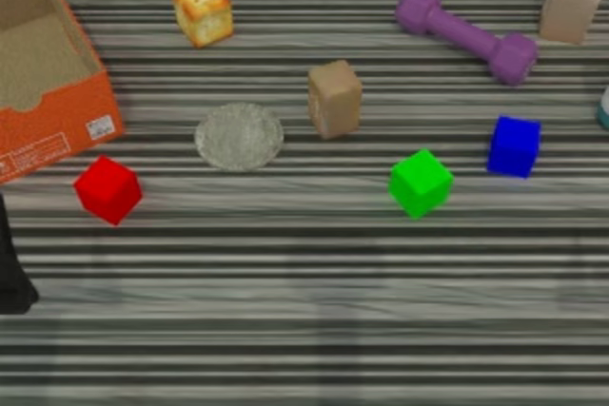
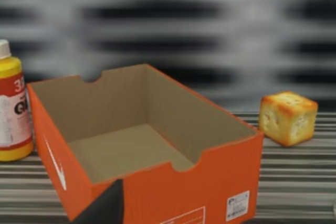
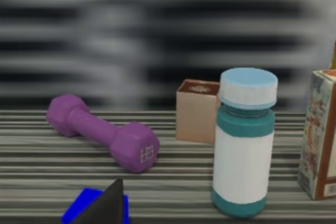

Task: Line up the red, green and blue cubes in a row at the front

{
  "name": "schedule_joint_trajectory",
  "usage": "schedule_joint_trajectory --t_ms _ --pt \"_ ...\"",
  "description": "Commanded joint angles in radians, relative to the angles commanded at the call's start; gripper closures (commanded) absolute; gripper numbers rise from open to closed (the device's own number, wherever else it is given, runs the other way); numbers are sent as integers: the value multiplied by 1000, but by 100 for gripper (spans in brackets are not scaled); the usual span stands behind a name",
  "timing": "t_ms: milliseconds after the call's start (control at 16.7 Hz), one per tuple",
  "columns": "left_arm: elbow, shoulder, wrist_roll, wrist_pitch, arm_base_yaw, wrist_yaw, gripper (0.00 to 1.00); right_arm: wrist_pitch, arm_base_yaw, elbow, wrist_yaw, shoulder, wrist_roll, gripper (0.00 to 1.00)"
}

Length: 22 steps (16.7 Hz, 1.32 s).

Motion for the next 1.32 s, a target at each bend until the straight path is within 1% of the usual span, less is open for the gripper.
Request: schedule_joint_trajectory --t_ms 240,480,660,1080,1320 --pt "30 30 8 -21 -4 2 0 0 0 0 0 0 0 0" --pt "208 218 49 -139 -22 4 0 0 0 0 0 0 0 0" --pt "412 468 98 -277 -38 4 0 0 0 0 0 0 0 0" --pt "954 1234 239 -672 -86 -1 0 0 0 0 0 0 0 0" --pt "1239 1601 312 -881 -113 -2 0 0 0 0 0 0 0 0"
